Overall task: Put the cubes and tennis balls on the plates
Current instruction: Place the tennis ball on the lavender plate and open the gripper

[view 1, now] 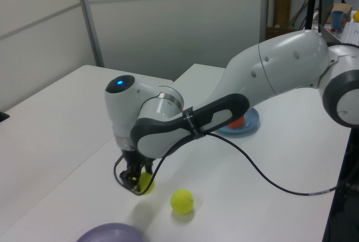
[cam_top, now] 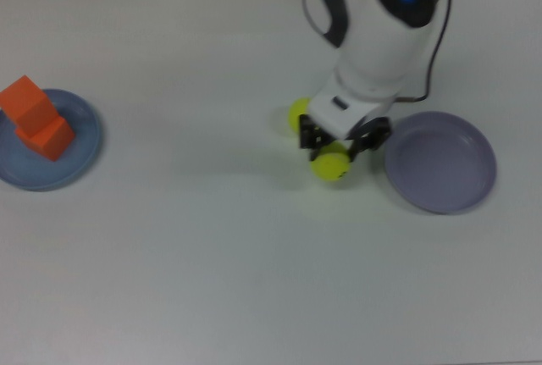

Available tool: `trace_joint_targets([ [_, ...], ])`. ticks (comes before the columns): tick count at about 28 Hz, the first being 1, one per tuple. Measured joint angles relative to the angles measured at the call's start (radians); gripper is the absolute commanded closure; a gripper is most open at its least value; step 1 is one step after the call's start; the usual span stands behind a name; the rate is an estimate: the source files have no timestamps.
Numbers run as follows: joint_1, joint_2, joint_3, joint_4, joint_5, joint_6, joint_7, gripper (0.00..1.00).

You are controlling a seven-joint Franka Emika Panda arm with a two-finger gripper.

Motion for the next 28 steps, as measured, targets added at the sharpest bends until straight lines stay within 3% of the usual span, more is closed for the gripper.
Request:
trace_joint_targets([
  [5, 0.077, -0.008, 0.034, 0.005, -0.035, 0.0, 0.046, 0.79],
  [12, 0.19, 0.005, 0.039, 0.007, -0.056, 0.057, 0.107, 0.76],
  [18, 0.235, 0.054, 0.039, 0.007, -0.137, 0.129, 0.147, 0.66],
  [20, 0.238, 0.074, 0.039, 0.007, -0.151, 0.142, 0.149, 0.48],
  [21, 0.238, 0.081, 0.039, 0.007, -0.153, 0.144, 0.149, 0.31],
  [22, 0.238, 0.087, 0.038, 0.007, -0.155, 0.146, 0.149, 0.03],
  [28, 0.235, 0.092, 0.034, 0.015, -0.165, 0.149, 0.149, 0.0],
])
